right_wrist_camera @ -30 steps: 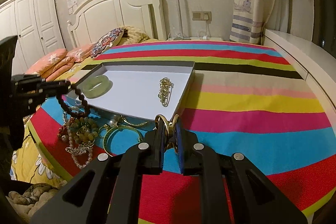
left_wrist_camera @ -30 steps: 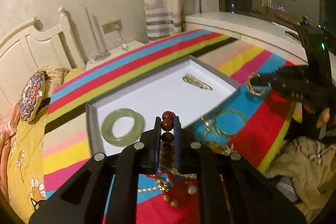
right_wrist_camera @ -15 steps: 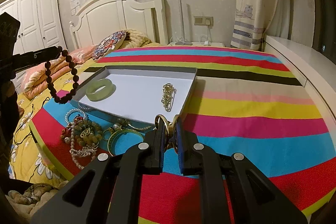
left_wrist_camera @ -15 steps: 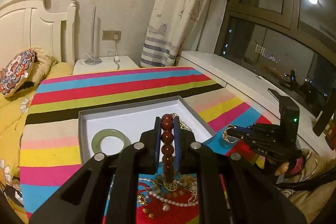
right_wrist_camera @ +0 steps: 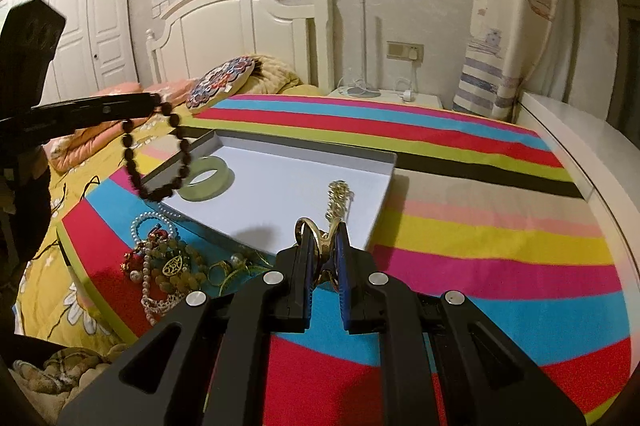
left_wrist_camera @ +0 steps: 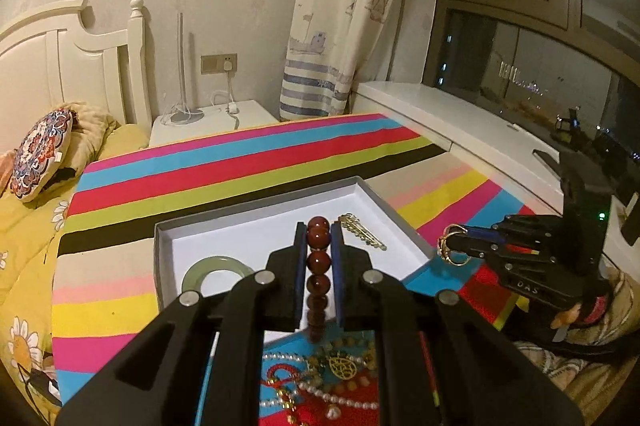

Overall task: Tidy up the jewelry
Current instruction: 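Place the gold ring in the box with the right tool while the left drops the bracelet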

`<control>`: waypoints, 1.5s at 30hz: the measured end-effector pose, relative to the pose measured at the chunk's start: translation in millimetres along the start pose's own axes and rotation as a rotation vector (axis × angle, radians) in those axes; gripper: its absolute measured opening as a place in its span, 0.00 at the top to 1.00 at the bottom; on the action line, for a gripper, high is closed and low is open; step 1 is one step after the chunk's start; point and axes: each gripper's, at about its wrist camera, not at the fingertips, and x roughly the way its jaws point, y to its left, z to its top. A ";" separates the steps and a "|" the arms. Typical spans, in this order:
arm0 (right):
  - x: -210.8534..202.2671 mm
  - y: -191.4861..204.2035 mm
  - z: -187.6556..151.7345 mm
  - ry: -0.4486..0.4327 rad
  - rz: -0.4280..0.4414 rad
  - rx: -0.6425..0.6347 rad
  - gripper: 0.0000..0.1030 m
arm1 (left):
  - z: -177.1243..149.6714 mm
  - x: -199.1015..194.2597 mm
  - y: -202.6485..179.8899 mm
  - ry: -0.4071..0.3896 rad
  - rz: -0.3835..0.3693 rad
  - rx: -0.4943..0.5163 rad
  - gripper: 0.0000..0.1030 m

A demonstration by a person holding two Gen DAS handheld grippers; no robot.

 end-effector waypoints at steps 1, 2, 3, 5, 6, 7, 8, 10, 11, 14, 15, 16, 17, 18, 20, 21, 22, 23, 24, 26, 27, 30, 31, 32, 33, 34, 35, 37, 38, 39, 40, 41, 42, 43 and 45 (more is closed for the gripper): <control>3.2 1.3 2.3 0.004 0.002 -0.006 0.88 | 1.3 5.0 -0.7 0.007 0.006 0.002 0.89; 6.5 2.6 4.4 0.006 0.005 -0.012 0.88 | 2.9 10.4 -1.1 0.014 0.015 0.003 0.89; 10.3 4.0 7.2 0.010 0.012 -0.017 0.88 | 4.4 14.9 -1.0 0.019 0.023 0.005 0.89; 18.8 6.4 12.5 0.021 0.025 -0.023 0.88 | 6.9 24.7 -0.6 0.032 0.034 0.004 0.89; 24.1 7.9 15.8 0.027 0.030 -0.027 0.88 | 8.4 31.3 0.5 0.041 0.043 -0.001 0.89; 29.7 9.3 18.9 0.035 0.037 -0.030 0.88 | 10.2 34.6 1.4 0.046 0.050 -0.004 0.89; 36.2 10.9 21.9 0.046 0.046 -0.033 0.88 | 11.8 39.2 2.6 0.052 0.058 -0.009 0.89; 47.1 13.0 26.5 0.064 0.057 -0.033 0.88 | 14.4 50.3 5.9 0.065 0.067 -0.024 0.89; 55.1 14.0 29.8 0.076 0.065 -0.031 0.88 | 15.3 54.0 7.5 0.069 0.073 -0.027 0.89; 70.0 16.3 34.5 0.104 0.077 -0.029 0.88 | 19.0 68.9 11.1 0.088 0.111 -0.029 0.89; 77.6 17.7 36.6 0.124 0.086 -0.033 0.88 | 20.6 72.0 12.3 0.091 0.124 -0.030 0.89; 85.1 18.7 38.5 0.143 0.092 -0.035 0.88 | 21.8 76.1 14.1 0.097 0.141 -0.030 0.89; 90.9 18.6 40.1 0.153 0.090 -0.033 0.88 | 23.1 80.6 16.0 0.104 0.150 -0.034 0.89; 96.2 19.1 41.4 0.163 0.091 -0.030 0.88 | 24.5 83.8 16.4 0.110 0.157 -0.037 0.89; 108.5 17.3 44.0 0.194 0.101 -0.009 0.88 | 24.5 91.2 18.5 0.124 0.185 -0.037 0.89; 112.3 17.3 44.5 0.202 0.105 -0.001 0.88 | 24.1 95.5 19.5 0.132 0.204 -0.034 0.89; 116.8 16.5 45.6 0.213 0.109 0.008 0.88 | 23.8 98.7 20.7 0.137 0.220 -0.032 0.89; 120.0 15.8 46.4 0.220 0.111 0.012 0.88 | 23.5 101.4 21.6 0.142 0.237 -0.032 0.89; 123.2 16.0 48.1 0.225 0.109 0.013 0.88 | 23.0 104.6 23.4 0.146 0.255 -0.033 0.89; 128.4 17.5 51.4 0.237 0.109 0.013 0.87 | 22.5 108.0 26.3 0.150 0.277 -0.035 0.89; 130.8 18.0 53.0 0.241 0.108 0.013 0.87 | 21.8 109.5 27.5 0.150 0.285 -0.035 0.89; 135.3 19.1 57.6 0.247 0.075 0.008 0.85 | 21.5 108.5 28.2 0.140 0.295 -0.033 0.81; 134.9 18.1 58.9 0.242 0.074 0.010 0.80 | 21.4 107.0 28.5 0.135 0.301 -0.034 0.73; 133.2 16.5 59.9 0.237 0.080 0.017 0.70 | 21.5 104.2 28.8 0.124 0.305 -0.037 0.52; 132.2 14.9 60.9 0.231 0.081 0.021 0.64 | 21.7 101.2 29.1 0.110 0.313 -0.037 0.38; 129.9 13.0 62.1 0.223 0.078 0.024 0.54 | 22.0 97.1 29.5 0.093 0.327 -0.038 0.34; 125.9 10.0 63.4 0.208 0.071 0.030 0.48 | 22.4 94.0 30.1 0.085 0.331 -0.041 0.31; 121.6 6.4 67.0 0.191 0.067 0.041 0.48 | 22.6 90.0 31.2 0.079 0.333 -0.047 0.28; 118.7 2.7 69.2 0.179 0.060 0.051 0.48 | 22.5 88.3 31.5 0.075 0.341 -0.049 0.24; 117.3 0.7 71.1 0.172 0.058 0.057 0.48 | 21.9 85.2 32.2 0.065 0.358 -0.048 0.19; 115.7 -2.0 73.7 0.163 0.056 0.063 0.48 | 21.1 83.5 32.6 0.058 0.370 -0.048 0.17; 113.0 -4.6 76.0 0.151 0.050 0.069 0.47 | 20.0 82.0 33.2 0.054 0.383 -0.049 0.15; 111.3 -6.2 77.4 0.146 0.048 0.071 0.47 | 19.0 80.6 33.7 0.053 0.390 -0.051 0.14; 109.1 -7.5 78.5 0.141 0.047 0.075 0.47 | 17.2 79.4 34.8 0.052 0.398 -0.055 0.13; 103.4 -10.7 79.7 0.128 0.050 0.085 0.47 | 13.7 77.1 36.7 0.050 0.422 -0.056 0.08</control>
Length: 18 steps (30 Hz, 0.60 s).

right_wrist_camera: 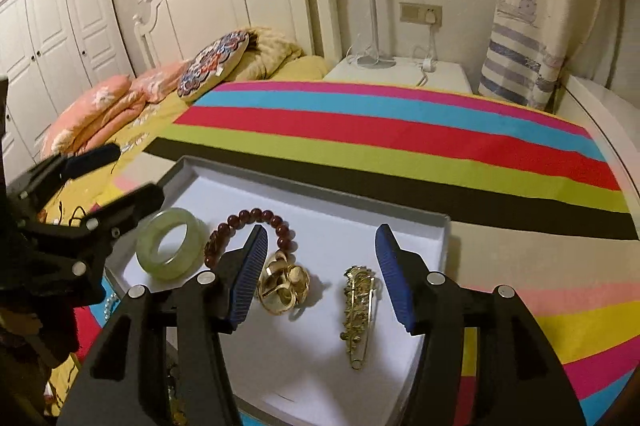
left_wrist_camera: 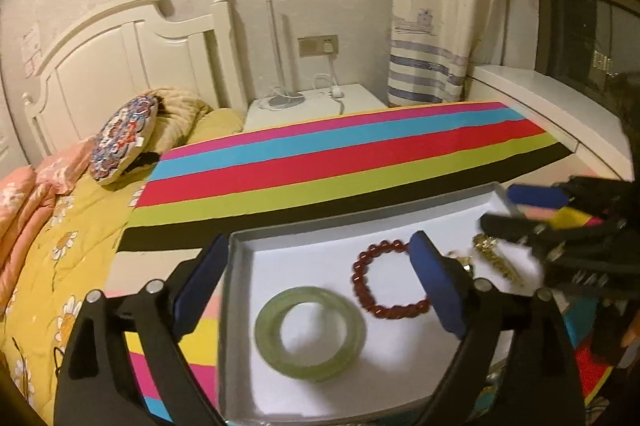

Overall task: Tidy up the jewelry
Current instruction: 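Place the gold ring in the box with the right tool while the left drops the bracelet, then withdraw both tools from the box toward the remaining jewelry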

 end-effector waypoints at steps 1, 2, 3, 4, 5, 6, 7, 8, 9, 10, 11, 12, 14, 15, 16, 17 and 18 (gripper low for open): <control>-4.9 -1.4 -1.3 -0.008 0.002 0.006 0.47 | -2.5 -2.1 1.3 -0.005 0.016 0.001 0.07; -9.1 -2.4 -2.6 -0.014 0.002 0.008 0.47 | -6.4 -5.2 3.7 -0.009 0.039 0.000 0.06; -13.4 -3.2 -4.5 -0.022 0.004 0.008 0.46 | -9.0 -7.5 5.9 -0.009 0.052 -0.003 0.05; -19.1 -4.2 -7.4 -0.031 0.007 0.006 0.45 | -13.1 -11.6 9.3 -0.009 0.068 -0.010 0.05; -24.0 -3.9 -10.8 -0.038 0.010 0.002 0.43 | -17.9 -17.0 12.9 -0.014 0.080 -0.020 0.05; -26.6 -3.5 -13.2 -0.041 0.012 -0.002 0.42 | -21.7 -21.1 15.8 -0.018 0.086 -0.026 0.03; -31.6 -3.6 -17.8 -0.047 0.013 -0.009 0.39 | -27.9 -27.3 20.3 -0.025 0.097 -0.037 0.02; -35.5 -3.5 -22.2 -0.052 0.013 -0.013 0.37 | -32.5 -31.5 24.1 -0.028 0.106 -0.044 0.02; -39.1 -3.7 -26.9 -0.056 0.011 -0.015 0.37 | -40.2 -37.2 29.3 -0.028 0.117 -0.059 0.02; -44.1 -5.0 -33.4 -0.059 0.010 -0.013 0.37 | -47.0 -41.6 34.2 -0.028 0.122 -0.071 0.02; -46.7 -5.7 -36.5 -0.061 0.011 -0.011 0.36 | -52.4 -45.0 38.4 -0.029 0.126 -0.078 0.02; -50.2 -7.7 -41.7 -0.063 0.014 -0.005 0.36 | -60.9 -49.6 44.0 -0.027 0.139 -0.086 0.02; -56.9 -11.2 -51.1 -0.066 0.014 0.005 0.32 | -73.6 -58.0 51.8 -0.029 0.164 -0.096 0.02; -59.1 -12.4 -55.0 -0.067 0.013 0.007 0.31 | -77.7 -60.9 55.3 -0.030 0.166 -0.101 0.02; -62.1 -13.8 -60.3 -0.066 0.010 0.010 0.30 | -82.7 -63.8 58.8 -0.028 0.166 -0.107 0.02; -64.4 -14.5 -66.2 -0.063 0.007 0.011 0.28 | -87.6 -65.9 62.0 -0.027 0.167 -0.113 0.02; -65.6 -15.1 -71.7 -0.055 0.004 0.012 0.27 | -90.8 -67.1 62.9 -0.026 0.168 -0.116 0.02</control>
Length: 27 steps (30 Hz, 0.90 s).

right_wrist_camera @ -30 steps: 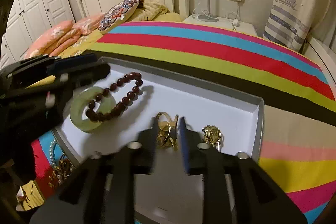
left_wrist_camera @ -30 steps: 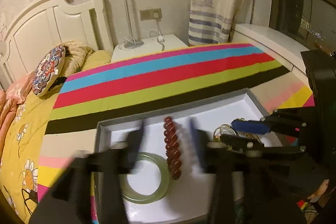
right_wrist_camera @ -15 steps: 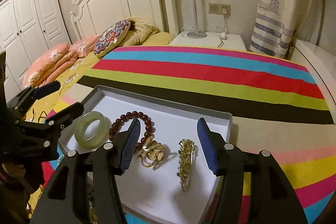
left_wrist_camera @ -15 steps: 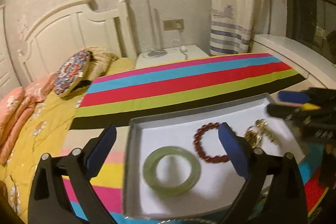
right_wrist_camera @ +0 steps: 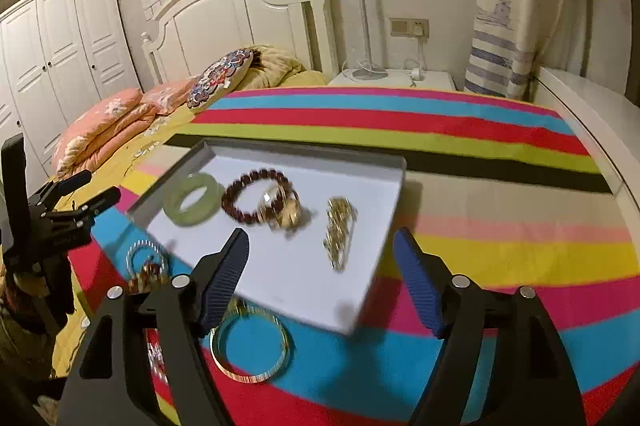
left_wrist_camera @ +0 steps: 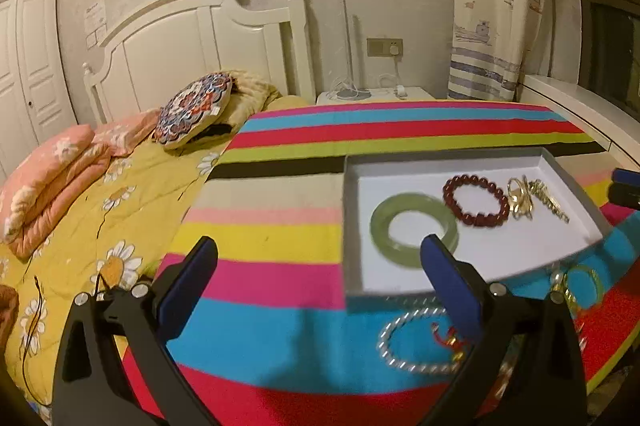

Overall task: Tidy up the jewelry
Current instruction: 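Withdraw both tools from the box toward the remaining jewelry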

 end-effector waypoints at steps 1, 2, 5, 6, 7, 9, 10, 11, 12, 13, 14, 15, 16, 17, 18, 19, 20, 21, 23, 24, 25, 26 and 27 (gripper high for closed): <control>-1.2 -0.1 -5.5 0.008 -0.003 -0.002 0.25 | -4.5 0.1 3.0 0.003 0.002 -0.004 0.02; -2.1 -0.5 -10.0 0.015 -0.005 -0.004 0.24 | -7.7 1.0 4.5 0.009 0.004 -0.008 0.02; -5.1 2.3 -29.6 0.041 -0.019 -0.026 0.20 | -20.2 9.2 10.8 0.043 -0.008 -0.027 0.02; -5.6 4.4 -34.3 0.047 -0.023 -0.036 0.19 | -22.4 12.7 11.5 0.051 -0.011 -0.027 0.02; -5.8 7.5 -40.6 0.058 -0.028 -0.054 0.19 | -26.5 16.9 11.7 0.061 -0.010 -0.023 0.02; -5.5 13.1 -51.0 0.077 -0.034 -0.091 0.18 | -27.1 20.2 12.4 0.077 -0.026 -0.024 0.02; -5.4 16.0 -54.2 0.084 -0.036 -0.106 0.18 | -26.5 21.0 12.1 0.072 -0.034 -0.028 0.02; -5.0 19.8 -57.9 0.092 -0.036 -0.122 0.17 | -27.3 21.1 13.3 0.072 -0.046 -0.031 0.02; -4.4 23.6 -61.5 0.098 -0.032 -0.137 0.17 | -27.3 22.4 13.9 0.076 -0.059 -0.035 0.02; -3.8 26.7 -63.7 0.103 -0.029 -0.149 0.16 | -27.3 23.3 14.9 0.081 -0.067 -0.043 0.02; -2.6 30.7 -65.5 0.108 -0.030 -0.164 0.16 | -27.9 25.1 16.6 0.093 -0.068 -0.053 0.02; -1.7 32.8 -66.1 0.110 -0.033 -0.174 0.16 | -27.4 27.0 16.8 0.101 -0.070 -0.058 0.02; -0.7 35.5 -66.4 0.111 -0.037 -0.185 0.16 | -27.6 27.6 17.5 0.104 -0.076 -0.062 0.02; 0.2 37.8 -67.1 0.112 -0.039 -0.195 0.16 | -26.9 28.3 17.3 0.104 -0.081 -0.064 0.02; 2.2 40.6 -68.4 0.118 -0.045 -0.209 0.16 | -26.7 28.5 17.4 0.104 -0.083 -0.065 0.02; 3.6 41.3 -69.5 0.123 -0.050 -0.215 0.16 | -26.7 28.4 17.2 0.103 -0.082 -0.066 0.02; 5.8 42.0 -71.0 0.131 -0.058 -0.220 0.16 | -27.1 27.8 16.8 0.099 -0.078 -0.065 0.02; 6.5 43.0 -72.8 0.136 -0.058 -0.220 0.16 | -26.7 27.4 15.9 0.095 -0.076 -0.063 0.02; 9.0 42.9 -73.2 0.146 -0.055 -0.218 0.16 | -26.4 26.5 14.3 0.088 -0.074 -0.058 0.02; 10.3 43.8 -73.2 0.149 -0.056 -0.221 0.16 | -26.9 25.6 15.0 0.086 -0.074 -0.058 0.02; 11.1 44.5 -73.3 0.151 -0.056 -0.224 0.16 | -26.1 25.4 16.3 0.084 -0.076 -0.060 0.02; 11.8 44.8 -73.0 0.151 -0.056 -0.226 0.16 | -26.4 24.8 16.7 0.082 -0.078 -0.063 0.02; 12.9 45.4 -72.6 0.149 -0.056 -0.227 0.16 | -26.4 24.5 17.8 0.081 -0.082 -0.070 0.02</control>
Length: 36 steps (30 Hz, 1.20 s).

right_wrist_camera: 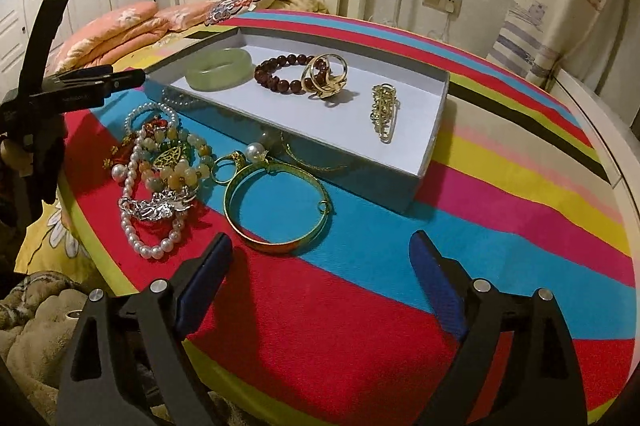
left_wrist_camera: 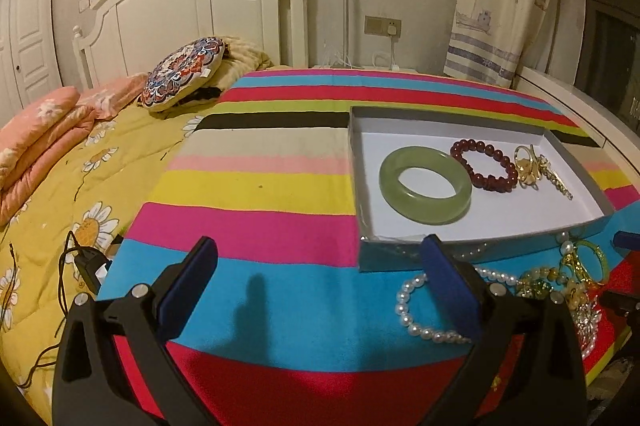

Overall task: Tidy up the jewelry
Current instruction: 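Withdraw both tools from the box toward the remaining jewelry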

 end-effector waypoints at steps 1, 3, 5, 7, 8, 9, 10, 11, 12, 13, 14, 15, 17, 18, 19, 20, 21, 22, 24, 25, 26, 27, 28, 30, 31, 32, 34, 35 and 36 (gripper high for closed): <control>0.9 0.5 0.8 -0.001 0.002 0.000 0.16 | 0.0 -0.1 1.2 0.000 -0.006 -0.007 0.02; 3.1 1.8 3.4 -0.003 0.004 -0.002 0.16 | 0.5 -3.1 3.9 -0.009 -0.009 -0.022 0.02; 3.5 4.1 5.7 -0.004 -0.006 -0.013 0.16 | -2.9 -15.3 2.9 -0.044 -0.063 -0.031 0.02; 2.7 4.4 6.0 0.001 -0.013 -0.021 0.16 | -10.7 -31.6 -9.2 -0.050 -0.224 -0.009 0.02; 1.5 2.9 5.6 0.005 -0.012 -0.014 0.16 | -15.4 -39.9 -19.2 -0.063 -0.234 0.032 0.02; -0.4 2.2 5.4 0.005 -0.001 -0.008 0.16 | -20.0 -45.6 -28.4 -0.073 -0.222 0.079 0.02; -3.7 2.1 5.7 -0.001 0.014 -0.006 0.16 | -23.6 -48.0 -34.9 -0.071 -0.212 0.113 0.02; -11.3 4.6 5.4 -0.025 0.032 -0.015 0.16 | -28.0 -49.1 -41.5 -0.061 -0.200 0.149 0.02; -16.9 7.9 4.9 -0.042 0.037 -0.031 0.16 | -34.0 -49.2 -47.3 -0.048 -0.185 0.181 0.02; -23.8 13.7 4.3 -0.063 0.041 -0.060 0.17 | -39.1 -49.8 -49.3 -0.042 -0.173 0.196 0.02; -33.1 22.7 3.4 -0.091 0.043 -0.102 0.17 | -44.2 -51.0 -48.7 -0.036 -0.166 0.199 0.02; -38.8 29.4 2.9 -0.102 0.057 -0.128 0.17 | -47.5 -52.1 -47.2 -0.032 -0.163 0.194 0.02; -47.0 44.8 2.6 -0.101 0.123 -0.177 0.19 | -55.4 -57.3 -40.5 -0.038 -0.127 0.179 0.02; -47.6 51.8 3.5 -0.088 0.145 -0.199 0.21 | -58.8 -60.6 -37.4 -0.046 -0.096 0.181 0.02; -47.4 56.6 4.3 -0.079 0.155 -0.215 0.22 | -62.0 -64.3 -34.6 -0.054 -0.069 0.187 0.02; -45.9 63.9 6.0 -0.062 0.170 -0.234 0.25 | -65.4 -67.9 -31.3 -0.061 -0.048 0.194 0.02; -44.0 67.2 7.8 -0.047 0.186 -0.239 0.27 | -67.5 -72.2 -27.9 -0.071 -0.022 0.202 0.02; -41.2 70.2 9.8 -0.027 0.206 -0.241 0.34 | -68.1 -75.4 -24.3 -0.078 -0.010 0.206 0.02; -33.9 71.5 13.5 0.017 0.242 -0.225 0.44 | -70.2 -82.6 -17.3 -0.091 -0.005 0.195 0.02; -31.5 71.2 13.3 0.027 0.248 -0.215 0.46 | -69.8 -84.1 -15.5 -0.094 -0.010 0.186 0.02; -29.0 69.6 14.4 0.039 0.250 -0.199 0.46 | -70.6 -86.6 -12.6 -0.099 -0.018 0.173 0.02; -24.7 67.2 16.6 0.056 0.249 -0.178 0.46 | -70.5 -88.4 -11.0 -0.101 -0.024 0.166 0.02; -22.3 65.5 16.2 0.067 0.250 -0.164 0.46 | -71.5 -89.2 -9.8 -0.103 -0.030 0.159 0.02; -17.0 65.6 16.7 0.087 0.246 -0.153 0.47 | -73.4 -88.9 -9.5 -0.101 -0.041 0.151 0.02; -14.8 66.9 16.8 0.092 0.238 -0.158 0.49 | -74.8 -88.9 -9.3 -0.100 -0.048 0.149 0.02; -12.4 69.3 16.9 0.099 0.219 -0.171 0.52 | -76.2 -88.3 -9.0 -0.097 -0.055 0.146 0.02; -10.1 72.2 16.5 0.097 0.194 -0.185 0.60 | -78.1 -88.3 -9.0 -0.096 -0.062 0.140 0.02; -8.7 72.1 18.1 0.090 0.182 -0.188 0.65 | -78.7 -88.6 -8.4 -0.096 -0.067 0.134 0.02; -8.8 71.0 19.1 0.081 0.169 -0.188 0.67 | -79.2 -88.6 -8.1 -0.096 -0.070 0.131 0.02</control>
